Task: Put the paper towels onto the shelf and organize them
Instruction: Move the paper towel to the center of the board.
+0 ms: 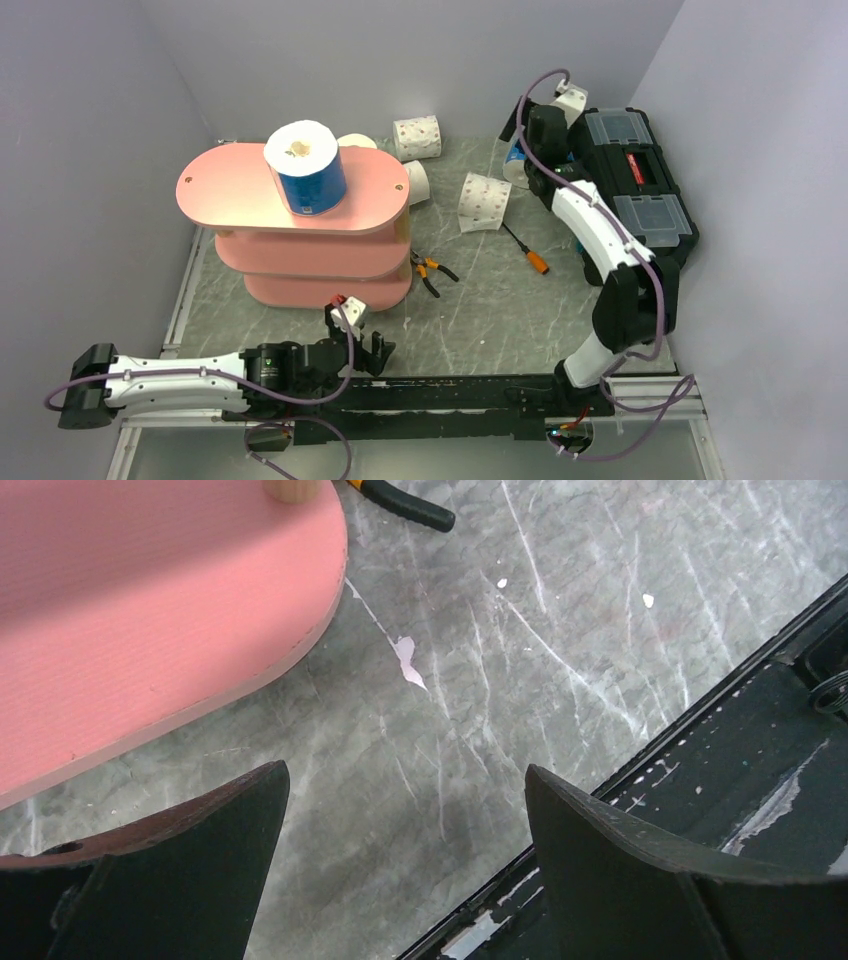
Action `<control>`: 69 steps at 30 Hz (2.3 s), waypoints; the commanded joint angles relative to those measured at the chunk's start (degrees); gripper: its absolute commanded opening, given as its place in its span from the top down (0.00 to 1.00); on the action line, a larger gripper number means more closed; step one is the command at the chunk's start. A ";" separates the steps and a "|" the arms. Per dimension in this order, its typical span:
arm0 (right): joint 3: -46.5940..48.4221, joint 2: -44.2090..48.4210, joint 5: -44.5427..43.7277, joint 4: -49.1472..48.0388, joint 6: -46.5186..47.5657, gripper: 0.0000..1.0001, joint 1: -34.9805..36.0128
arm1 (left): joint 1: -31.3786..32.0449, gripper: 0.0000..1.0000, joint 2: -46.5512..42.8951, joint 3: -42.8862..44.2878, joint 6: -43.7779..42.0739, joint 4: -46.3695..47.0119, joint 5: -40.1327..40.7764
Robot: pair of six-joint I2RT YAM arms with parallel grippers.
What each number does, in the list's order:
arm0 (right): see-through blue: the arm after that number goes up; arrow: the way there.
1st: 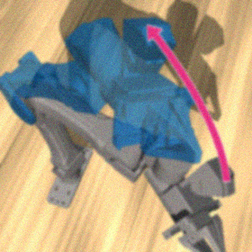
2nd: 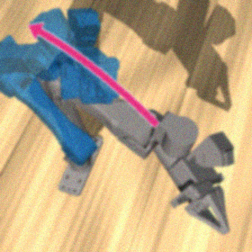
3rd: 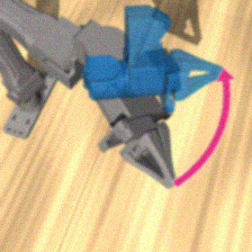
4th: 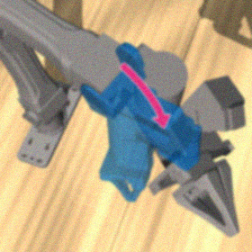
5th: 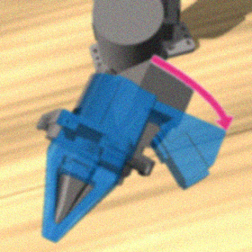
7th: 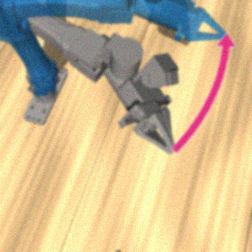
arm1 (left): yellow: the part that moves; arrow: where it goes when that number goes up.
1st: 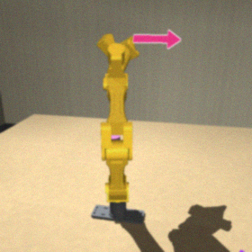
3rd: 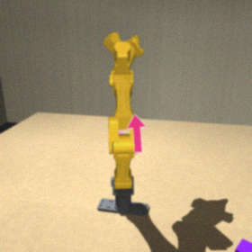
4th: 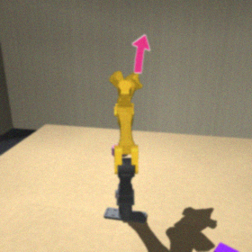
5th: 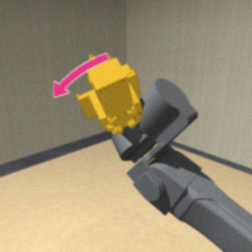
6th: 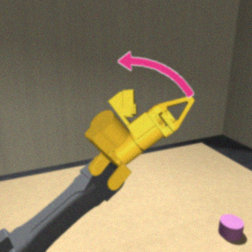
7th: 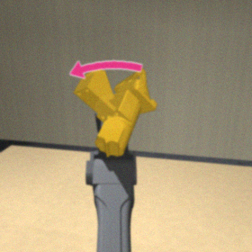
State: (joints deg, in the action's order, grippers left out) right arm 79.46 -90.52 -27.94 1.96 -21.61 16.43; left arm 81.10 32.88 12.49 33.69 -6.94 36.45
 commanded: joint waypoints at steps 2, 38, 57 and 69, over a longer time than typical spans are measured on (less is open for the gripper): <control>10.74 -9.53 3.08 9.52 -8.57 0.00 -4.30 | 0.43 0.06 3.34 1.63 -0.25 2.20 -0.13; 45.06 -47.25 8.02 31.12 -10.21 0.00 -12.01 | 0.44 0.02 23.92 12.75 -5.69 1.69 3.52; 10.83 -27.75 5.82 13.82 -10.03 0.19 -6.33 | 0.45 0.03 21.31 10.89 -4.35 2.69 1.77; -7.69 -15.68 3.96 8.17 -11.35 0.20 -0.88 | 0.54 0.04 15.88 7.52 -2.49 2.36 0.83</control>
State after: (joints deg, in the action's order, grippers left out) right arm 77.73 -109.91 -24.25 7.05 -32.49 13.56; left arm 81.21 49.91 20.47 29.87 -6.28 38.09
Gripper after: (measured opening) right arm 0.847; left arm 0.966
